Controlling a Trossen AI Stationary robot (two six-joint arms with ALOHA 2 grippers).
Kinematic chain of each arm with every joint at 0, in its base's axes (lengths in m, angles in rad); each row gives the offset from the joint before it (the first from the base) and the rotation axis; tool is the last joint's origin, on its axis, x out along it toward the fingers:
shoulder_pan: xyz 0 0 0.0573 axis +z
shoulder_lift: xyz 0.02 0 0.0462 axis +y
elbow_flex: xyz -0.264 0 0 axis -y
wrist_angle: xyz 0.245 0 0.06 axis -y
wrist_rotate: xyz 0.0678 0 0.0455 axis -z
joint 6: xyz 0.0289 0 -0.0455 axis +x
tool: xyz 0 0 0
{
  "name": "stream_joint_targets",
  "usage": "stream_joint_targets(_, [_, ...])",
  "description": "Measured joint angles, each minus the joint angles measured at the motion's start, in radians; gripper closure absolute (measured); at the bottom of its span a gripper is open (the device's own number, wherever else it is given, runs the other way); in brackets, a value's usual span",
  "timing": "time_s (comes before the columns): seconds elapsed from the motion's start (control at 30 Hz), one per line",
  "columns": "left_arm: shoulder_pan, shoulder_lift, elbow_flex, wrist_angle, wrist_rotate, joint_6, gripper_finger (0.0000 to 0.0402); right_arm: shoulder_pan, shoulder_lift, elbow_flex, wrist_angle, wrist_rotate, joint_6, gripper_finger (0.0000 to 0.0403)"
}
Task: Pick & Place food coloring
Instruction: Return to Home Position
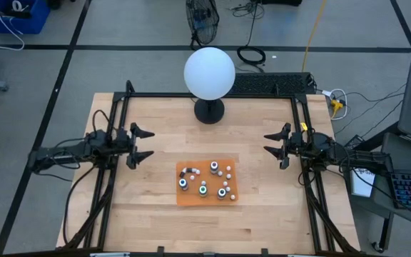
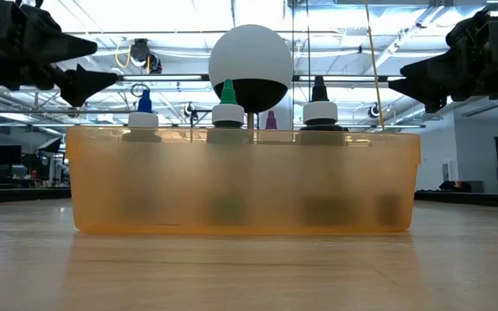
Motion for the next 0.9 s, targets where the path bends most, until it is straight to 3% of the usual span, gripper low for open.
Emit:
stream_joint_targets(0.47, [0.04, -0.027, -0.014, 0.039, -0.017, -0.018, 0.0023, 0.0, 0.0, 0.0, 0.0, 0.0, 0.0, 0.0195])
stream_joint_targets(0.9, [0.019, -0.027, -0.014, -0.025, -0.014, -0.036, 0.0023, 0.0, 0.0, 0.0, 0.0, 0.0, 0.0, 0.0195])
